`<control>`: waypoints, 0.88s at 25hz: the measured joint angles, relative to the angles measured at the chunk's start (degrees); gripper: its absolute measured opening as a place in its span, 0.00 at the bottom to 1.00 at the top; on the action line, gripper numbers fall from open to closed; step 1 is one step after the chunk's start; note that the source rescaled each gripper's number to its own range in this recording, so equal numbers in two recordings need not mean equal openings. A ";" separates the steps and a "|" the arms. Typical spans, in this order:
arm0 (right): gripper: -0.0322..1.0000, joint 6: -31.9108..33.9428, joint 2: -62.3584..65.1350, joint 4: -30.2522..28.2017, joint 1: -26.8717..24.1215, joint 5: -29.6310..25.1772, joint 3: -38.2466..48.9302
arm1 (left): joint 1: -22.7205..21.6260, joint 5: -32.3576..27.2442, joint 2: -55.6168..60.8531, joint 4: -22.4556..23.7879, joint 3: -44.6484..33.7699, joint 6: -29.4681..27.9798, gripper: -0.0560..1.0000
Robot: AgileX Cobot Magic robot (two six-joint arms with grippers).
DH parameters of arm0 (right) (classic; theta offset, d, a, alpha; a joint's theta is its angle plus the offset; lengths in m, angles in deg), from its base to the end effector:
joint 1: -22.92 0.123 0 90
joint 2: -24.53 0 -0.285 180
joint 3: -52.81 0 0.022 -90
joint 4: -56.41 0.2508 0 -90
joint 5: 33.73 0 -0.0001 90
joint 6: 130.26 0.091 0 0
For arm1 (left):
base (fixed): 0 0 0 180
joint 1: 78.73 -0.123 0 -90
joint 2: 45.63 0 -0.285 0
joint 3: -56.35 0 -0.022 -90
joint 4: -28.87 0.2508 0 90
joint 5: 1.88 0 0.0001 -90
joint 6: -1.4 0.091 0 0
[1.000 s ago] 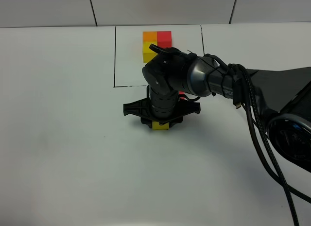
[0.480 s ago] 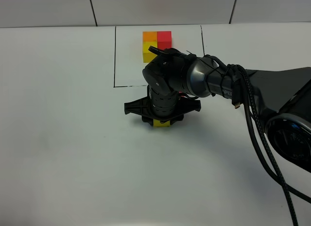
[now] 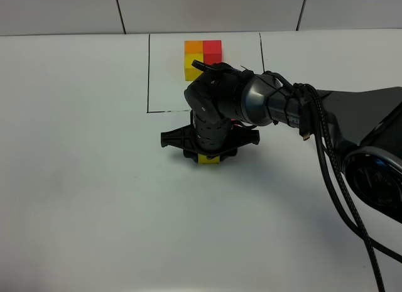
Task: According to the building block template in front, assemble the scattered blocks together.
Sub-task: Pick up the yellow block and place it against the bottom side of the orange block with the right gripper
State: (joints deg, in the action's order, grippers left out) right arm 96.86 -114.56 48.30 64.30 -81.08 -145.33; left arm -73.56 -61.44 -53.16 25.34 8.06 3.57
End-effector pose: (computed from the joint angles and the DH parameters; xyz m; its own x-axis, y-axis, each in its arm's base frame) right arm 0.3518 0.2973 0.1110 -0.9747 0.0215 -0.2227 0.0078 0.9980 0.0620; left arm -0.0057 -0.0043 0.2805 -0.4252 0.0451 -0.9040 0.1406 0.9899 -0.0167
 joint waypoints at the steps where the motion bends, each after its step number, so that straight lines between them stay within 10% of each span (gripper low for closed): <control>1: 0.05 0.00 0.00 0.00 0.00 0.00 0.00 | 0.00 0.00 0.00 0.00 0.00 0.00 0.72; 22: 0.05 -1.44 0.00 0.89 -0.11 0.19 0.00 | 0.00 0.00 0.00 0.00 0.00 0.00 0.72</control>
State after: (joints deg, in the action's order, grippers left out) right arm 95.42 -114.56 49.19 64.19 -80.89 -145.33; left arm -73.56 -61.44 -53.16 25.34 8.06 3.57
